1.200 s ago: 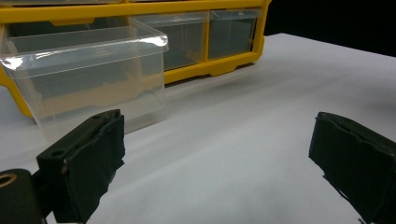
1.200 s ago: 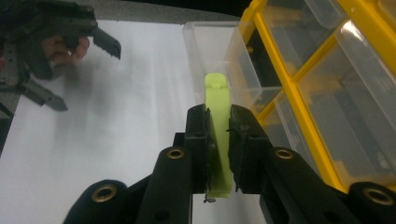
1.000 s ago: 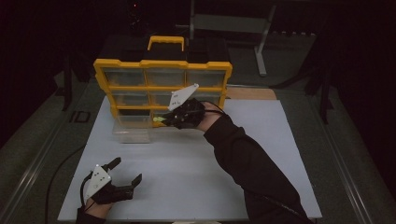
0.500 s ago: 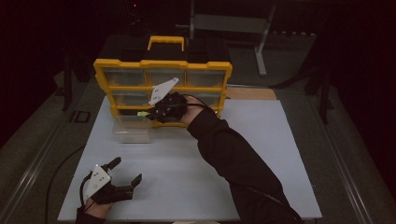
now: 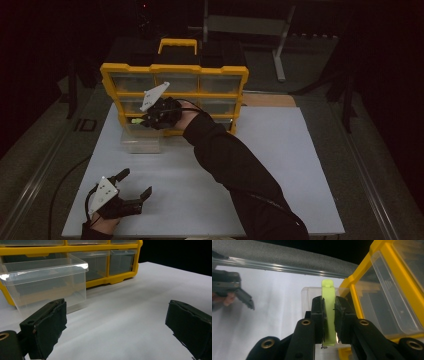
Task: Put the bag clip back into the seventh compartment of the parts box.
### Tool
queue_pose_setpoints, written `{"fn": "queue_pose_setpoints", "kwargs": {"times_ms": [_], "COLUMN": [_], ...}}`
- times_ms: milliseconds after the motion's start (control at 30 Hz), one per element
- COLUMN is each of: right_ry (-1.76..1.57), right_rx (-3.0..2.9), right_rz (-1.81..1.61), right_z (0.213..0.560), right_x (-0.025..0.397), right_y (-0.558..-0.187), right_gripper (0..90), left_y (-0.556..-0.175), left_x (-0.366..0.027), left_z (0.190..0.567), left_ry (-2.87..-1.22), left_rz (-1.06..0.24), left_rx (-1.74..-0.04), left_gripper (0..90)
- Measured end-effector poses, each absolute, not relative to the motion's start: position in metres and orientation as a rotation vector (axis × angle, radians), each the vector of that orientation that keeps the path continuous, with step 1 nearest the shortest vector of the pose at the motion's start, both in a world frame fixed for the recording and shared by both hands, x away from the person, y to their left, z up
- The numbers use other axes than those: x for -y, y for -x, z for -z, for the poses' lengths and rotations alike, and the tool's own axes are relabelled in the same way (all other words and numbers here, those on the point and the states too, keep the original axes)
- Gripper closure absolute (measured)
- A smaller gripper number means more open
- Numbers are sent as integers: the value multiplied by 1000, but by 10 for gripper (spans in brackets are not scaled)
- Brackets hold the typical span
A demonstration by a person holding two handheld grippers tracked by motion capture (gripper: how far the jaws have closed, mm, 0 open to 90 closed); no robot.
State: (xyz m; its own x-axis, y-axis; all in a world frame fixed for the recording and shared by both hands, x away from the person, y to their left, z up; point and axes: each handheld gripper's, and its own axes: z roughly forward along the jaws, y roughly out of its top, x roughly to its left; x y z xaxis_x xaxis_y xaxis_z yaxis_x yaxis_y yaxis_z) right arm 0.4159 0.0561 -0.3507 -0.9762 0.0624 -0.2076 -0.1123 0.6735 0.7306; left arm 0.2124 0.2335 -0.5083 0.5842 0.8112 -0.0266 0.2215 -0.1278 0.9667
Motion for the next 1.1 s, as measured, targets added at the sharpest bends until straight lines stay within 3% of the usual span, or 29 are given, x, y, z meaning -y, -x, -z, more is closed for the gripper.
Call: {"fn": "queue_pose_setpoints", "kwargs": {"times_ms": [1100], "right_ry": [-84], "right_rx": [-2740], "right_rz": [-1069], "right_z": [409], "right_x": [-101], "right_y": [-438], "right_gripper": [781], "left_y": [-213], "left_x": [-236], "left_z": [509], "left_ry": [-1644], "left_rz": [-619], "left_rx": [-873], "left_gripper": [36]}}
